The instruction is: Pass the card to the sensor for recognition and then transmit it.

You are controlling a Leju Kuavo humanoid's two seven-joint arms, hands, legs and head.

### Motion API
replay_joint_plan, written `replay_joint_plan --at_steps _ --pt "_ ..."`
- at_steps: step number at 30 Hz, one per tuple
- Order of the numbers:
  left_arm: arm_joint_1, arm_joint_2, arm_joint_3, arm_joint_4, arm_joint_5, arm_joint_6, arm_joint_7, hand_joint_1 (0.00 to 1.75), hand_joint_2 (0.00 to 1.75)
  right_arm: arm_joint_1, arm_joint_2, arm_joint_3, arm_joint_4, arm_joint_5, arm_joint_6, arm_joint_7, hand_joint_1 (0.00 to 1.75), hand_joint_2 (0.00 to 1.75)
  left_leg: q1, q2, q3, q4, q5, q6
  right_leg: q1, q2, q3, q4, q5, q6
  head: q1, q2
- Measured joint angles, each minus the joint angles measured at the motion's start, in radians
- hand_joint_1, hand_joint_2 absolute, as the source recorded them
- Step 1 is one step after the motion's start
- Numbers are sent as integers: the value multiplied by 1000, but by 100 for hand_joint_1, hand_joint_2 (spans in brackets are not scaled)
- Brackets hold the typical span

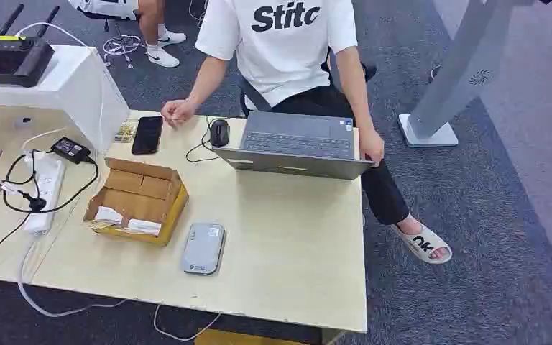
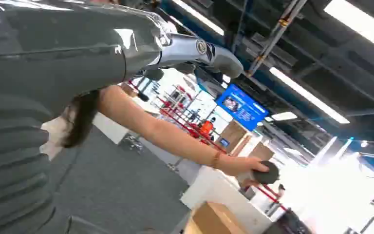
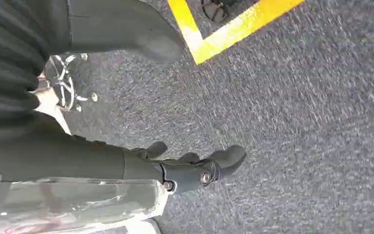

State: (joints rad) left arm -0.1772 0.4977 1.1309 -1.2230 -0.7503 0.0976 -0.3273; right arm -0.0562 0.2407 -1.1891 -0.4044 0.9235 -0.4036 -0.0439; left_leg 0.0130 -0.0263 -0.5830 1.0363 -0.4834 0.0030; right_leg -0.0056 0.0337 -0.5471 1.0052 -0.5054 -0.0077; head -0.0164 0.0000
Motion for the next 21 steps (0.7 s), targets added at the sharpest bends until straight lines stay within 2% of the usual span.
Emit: replay_joint_plan --at_steps 5,10,15,21 --pt "-82 6 -146 21 -13 38 34 0 175 -8 -7 0 19 17 10 -1 0 175 0 0 0 0 0 0 0 0 0 0 1 0 0 0" --pt "-163 -10 -294 55 -29 71 62 0 175 -14 -13 0 34 31 26 2 0 175 0 2 0 0 1 -1 0 2 -1 0 1 -1 0 0" --pt "-230 -52 -445 95 -51 93 85 0 175 -19 -18 0 46 44 41 11 0 175 -1 3 0 1 1 0 -1 4 0 0 3 -1 1 0" --pt "-313 -140 -652 137 -79 116 113 0 175 -29 -25 0 62 61 68 29 0 175 -1 6 -1 1 2 1 -1 7 -2 0 5 0 1 0"
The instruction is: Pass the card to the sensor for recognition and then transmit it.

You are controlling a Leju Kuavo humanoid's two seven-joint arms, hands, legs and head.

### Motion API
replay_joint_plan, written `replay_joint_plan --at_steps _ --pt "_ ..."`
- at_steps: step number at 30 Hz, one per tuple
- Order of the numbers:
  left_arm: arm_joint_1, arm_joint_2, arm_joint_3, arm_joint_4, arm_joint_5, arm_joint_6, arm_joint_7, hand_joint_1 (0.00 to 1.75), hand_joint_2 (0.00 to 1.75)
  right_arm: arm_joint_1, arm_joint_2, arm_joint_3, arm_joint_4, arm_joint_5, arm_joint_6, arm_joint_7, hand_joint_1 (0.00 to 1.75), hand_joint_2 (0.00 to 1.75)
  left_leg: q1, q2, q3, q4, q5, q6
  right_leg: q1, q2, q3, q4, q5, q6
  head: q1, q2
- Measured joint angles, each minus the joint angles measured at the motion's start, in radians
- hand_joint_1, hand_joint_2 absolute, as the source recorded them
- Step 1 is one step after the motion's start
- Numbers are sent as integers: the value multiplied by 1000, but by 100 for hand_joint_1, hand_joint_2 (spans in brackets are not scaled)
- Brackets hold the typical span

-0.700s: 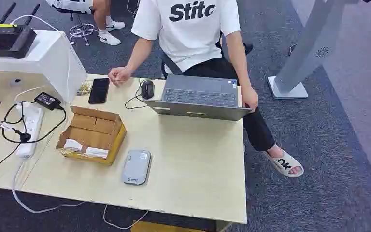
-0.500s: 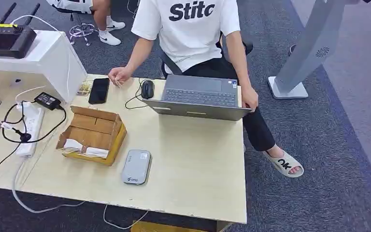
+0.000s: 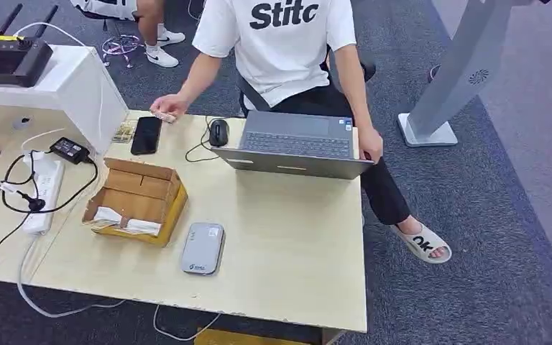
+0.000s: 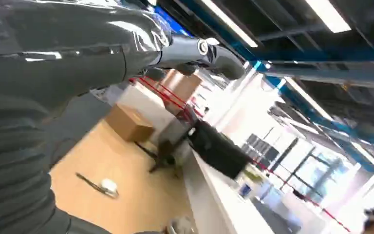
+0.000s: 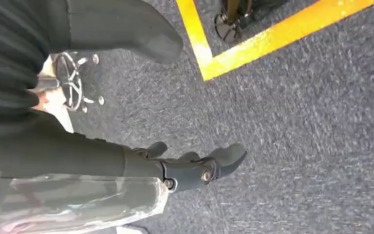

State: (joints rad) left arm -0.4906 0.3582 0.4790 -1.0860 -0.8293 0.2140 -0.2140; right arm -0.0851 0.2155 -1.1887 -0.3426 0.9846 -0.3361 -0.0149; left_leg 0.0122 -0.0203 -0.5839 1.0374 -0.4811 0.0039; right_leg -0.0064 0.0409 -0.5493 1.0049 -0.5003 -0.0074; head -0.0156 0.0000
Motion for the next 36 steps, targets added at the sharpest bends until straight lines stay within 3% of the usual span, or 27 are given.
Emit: replay_joint_plan --at_steps 12,17,20,21,22,23,28,36 --pt "-130 -173 -383 92 -74 -2 47 0 175 0 -26 18 24 46 72 35 0 175 -1 1 -1 1 1 1 -1 1 0 0 2 1 0 0" --pt "-156 -201 -458 111 -109 -9 66 0 175 3 -32 27 27 69 92 45 0 175 -1 3 -1 1 1 1 0 3 -2 0 2 1 -3 0" --pt "-187 -219 -543 145 -147 -16 78 0 175 5 -46 40 30 90 119 52 0 175 0 -1 -2 1 1 1 0 -1 -1 0 2 1 -3 0" --pt "-195 -225 -569 156 -158 -16 81 24 175 5 -48 45 31 97 126 53 0 175 0 -1 -3 1 1 1 0 -1 -1 0 2 1 -2 0" --pt "-201 -231 -598 169 -172 -16 86 108 175 5 -54 51 31 105 133 53 0 175 -1 0 -3 1 1 1 0 0 -1 0 2 1 -3 0" --pt "-207 -235 -623 180 -185 -16 89 173 175 6 -57 54 33 110 140 53 0 175 -1 0 -3 1 1 1 0 0 -1 0 2 1 -3 0" --pt "-226 -251 -727 237 -245 -7 102 175 175 13 -72 74 40 152 173 56 0 175 -1 -1 -3 1 1 2 0 0 -1 0 2 1 -3 0" --pt "-227 -256 -777 283 -248 -7 90 175 175 20 -81 81 45 161 172 63 0 175 -1 -1 -3 1 1 1 0 0 -1 0 2 1 -3 0"
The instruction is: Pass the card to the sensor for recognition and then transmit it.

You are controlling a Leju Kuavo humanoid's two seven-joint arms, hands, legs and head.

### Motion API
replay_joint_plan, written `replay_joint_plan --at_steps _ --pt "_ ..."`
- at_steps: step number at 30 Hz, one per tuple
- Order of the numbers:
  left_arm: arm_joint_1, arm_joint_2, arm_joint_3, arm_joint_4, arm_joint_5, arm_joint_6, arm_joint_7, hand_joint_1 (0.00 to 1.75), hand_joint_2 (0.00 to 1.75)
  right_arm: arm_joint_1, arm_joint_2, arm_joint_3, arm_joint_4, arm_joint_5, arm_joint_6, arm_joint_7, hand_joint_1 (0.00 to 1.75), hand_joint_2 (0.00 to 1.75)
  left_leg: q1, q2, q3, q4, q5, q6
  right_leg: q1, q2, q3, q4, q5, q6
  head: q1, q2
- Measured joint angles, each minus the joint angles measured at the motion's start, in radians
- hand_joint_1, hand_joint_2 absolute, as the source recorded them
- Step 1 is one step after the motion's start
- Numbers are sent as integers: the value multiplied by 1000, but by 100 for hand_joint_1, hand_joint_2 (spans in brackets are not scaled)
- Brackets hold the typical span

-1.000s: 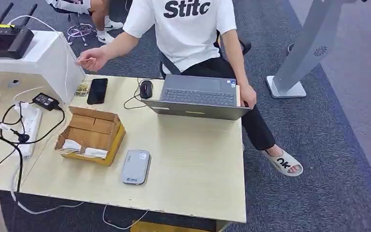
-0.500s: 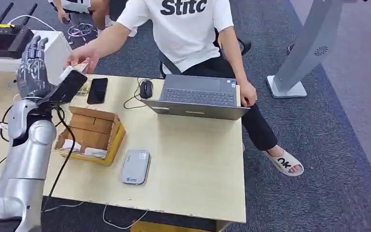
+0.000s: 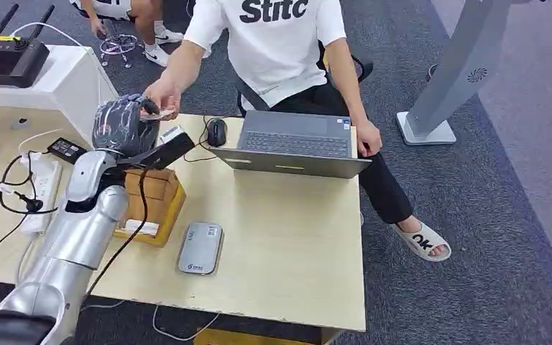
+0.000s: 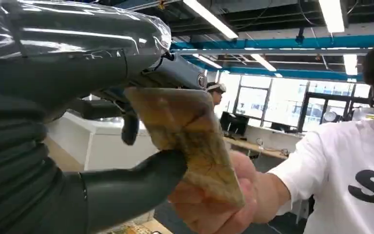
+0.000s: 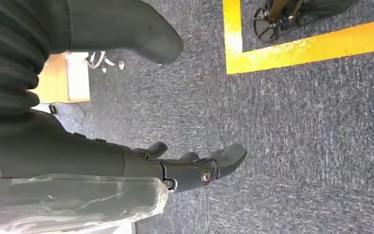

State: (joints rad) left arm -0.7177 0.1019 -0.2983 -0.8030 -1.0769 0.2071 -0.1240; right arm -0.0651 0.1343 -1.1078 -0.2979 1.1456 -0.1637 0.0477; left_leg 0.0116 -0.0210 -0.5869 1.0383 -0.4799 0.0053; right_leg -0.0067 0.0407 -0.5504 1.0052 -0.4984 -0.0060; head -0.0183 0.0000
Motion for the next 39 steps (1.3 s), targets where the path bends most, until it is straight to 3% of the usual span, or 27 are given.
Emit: replay_joint_plan --at_steps 9,18,21,26,31,39 --pt "11 0 -25 8 15 -37 -5 175 175 5 -1 0 2 5 0 5 0 175 0 0 -1 0 0 0 0 -1 0 0 0 0 0 0" --pt "67 5 -112 -99 140 -231 -56 175 175 8 -1 -5 2 9 11 -6 0 175 0 -1 -1 0 0 0 0 -1 0 0 0 0 0 0" --pt "92 29 -181 -171 180 -303 -46 175 175 10 0 -9 2 9 11 -10 0 175 0 -1 -1 0 0 0 0 -1 0 0 0 0 0 0" --pt "129 85 -280 -264 237 -366 -8 175 175 12 19 -19 2 10 -22 -6 0 175 0 -1 -1 -1 0 0 0 -1 0 0 0 0 0 0" --pt "151 143 -368 -316 277 -399 19 175 175 11 45 -34 4 10 -35 -6 0 175 0 -1 -1 -1 0 0 0 -2 0 1 0 0 0 0" --pt "164 221 -435 -341 335 -431 56 175 175 7 71 -41 5 8 -45 2 0 175 0 -1 -1 -1 1 -1 0 -2 0 1 0 0 0 0"
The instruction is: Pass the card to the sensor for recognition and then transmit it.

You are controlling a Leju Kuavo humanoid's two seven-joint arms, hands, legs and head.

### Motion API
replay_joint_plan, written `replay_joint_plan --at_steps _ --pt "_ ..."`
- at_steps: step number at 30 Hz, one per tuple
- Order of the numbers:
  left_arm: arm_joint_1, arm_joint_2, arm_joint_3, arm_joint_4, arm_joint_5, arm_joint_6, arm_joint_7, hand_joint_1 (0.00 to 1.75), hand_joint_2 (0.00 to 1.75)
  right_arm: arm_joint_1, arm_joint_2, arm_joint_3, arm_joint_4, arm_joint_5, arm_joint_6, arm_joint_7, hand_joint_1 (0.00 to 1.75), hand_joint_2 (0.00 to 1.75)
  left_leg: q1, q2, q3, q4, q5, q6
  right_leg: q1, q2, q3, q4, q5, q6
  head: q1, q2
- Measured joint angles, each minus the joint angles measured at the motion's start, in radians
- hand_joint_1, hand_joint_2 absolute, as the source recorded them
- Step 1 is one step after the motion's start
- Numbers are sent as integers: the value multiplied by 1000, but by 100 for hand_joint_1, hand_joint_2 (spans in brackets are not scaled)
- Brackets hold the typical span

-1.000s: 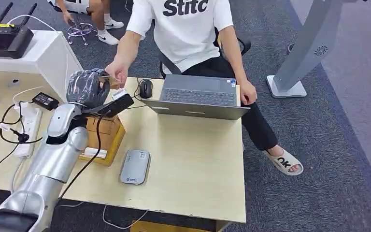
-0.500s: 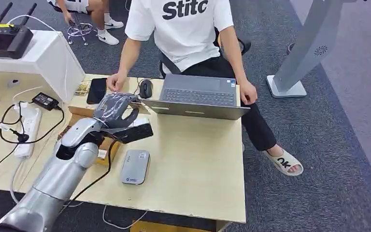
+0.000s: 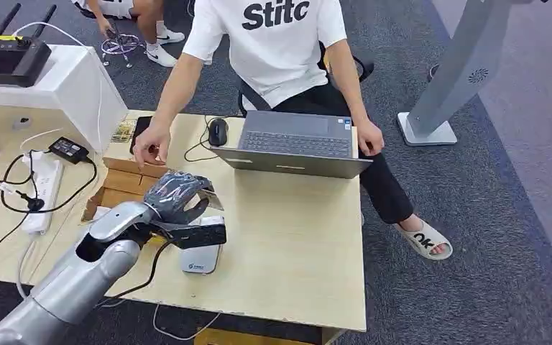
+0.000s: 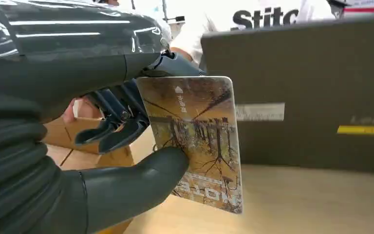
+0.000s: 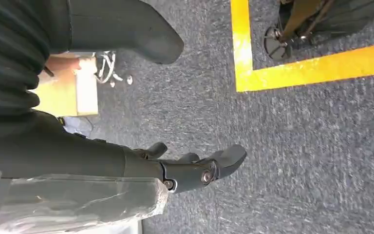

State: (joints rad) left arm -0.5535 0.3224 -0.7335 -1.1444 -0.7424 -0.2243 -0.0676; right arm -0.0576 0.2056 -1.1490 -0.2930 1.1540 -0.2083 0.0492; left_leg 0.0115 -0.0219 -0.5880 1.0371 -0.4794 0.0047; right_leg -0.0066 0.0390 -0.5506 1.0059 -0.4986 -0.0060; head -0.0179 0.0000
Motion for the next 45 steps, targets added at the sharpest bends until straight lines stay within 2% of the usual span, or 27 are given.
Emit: replay_joint_plan --at_steps 4,10,14,19,26,31,36,45 --pt "18 22 -34 3 3 14 15 175 175 0 7 -1 0 8 -1 2 0 175 0 0 0 0 0 0 0 0 0 0 0 0 0 0" --pt "59 18 -75 51 -38 88 34 175 175 -5 15 -1 1 17 3 -1 0 175 0 0 0 0 0 0 0 0 0 0 0 0 1 0" --pt "87 -15 -80 125 -85 172 58 175 175 -6 20 -1 1 29 2 0 0 175 0 0 0 0 0 0 0 0 0 0 0 0 1 0" --pt "119 -57 -80 221 -130 232 65 175 175 -7 23 -1 3 37 1 2 0 175 0 -1 0 0 0 0 0 -1 0 0 0 0 1 0" --pt "117 -108 -40 320 -178 266 82 175 175 -7 24 -1 5 50 -2 6 0 175 0 -5 3 0 0 0 0 -6 5 0 -1 0 1 0" --pt "115 -124 -5 353 -215 292 89 175 175 -7 25 -1 6 51 -8 10 0 175 0 -5 5 -1 1 0 0 -6 6 0 -1 0 0 0" --pt "100 -117 29 343 -243 314 89 175 175 -6 28 -1 5 45 -11 2 0 175 0 -5 4 0 4 -1 0 -6 4 0 1 0 1 0" --pt "-2 -20 85 116 -269 248 84 175 175 -4 34 -16 -2 37 -7 -11 0 175 0 -6 0 0 5 -1 0 -6 1 1 2 0 1 0"
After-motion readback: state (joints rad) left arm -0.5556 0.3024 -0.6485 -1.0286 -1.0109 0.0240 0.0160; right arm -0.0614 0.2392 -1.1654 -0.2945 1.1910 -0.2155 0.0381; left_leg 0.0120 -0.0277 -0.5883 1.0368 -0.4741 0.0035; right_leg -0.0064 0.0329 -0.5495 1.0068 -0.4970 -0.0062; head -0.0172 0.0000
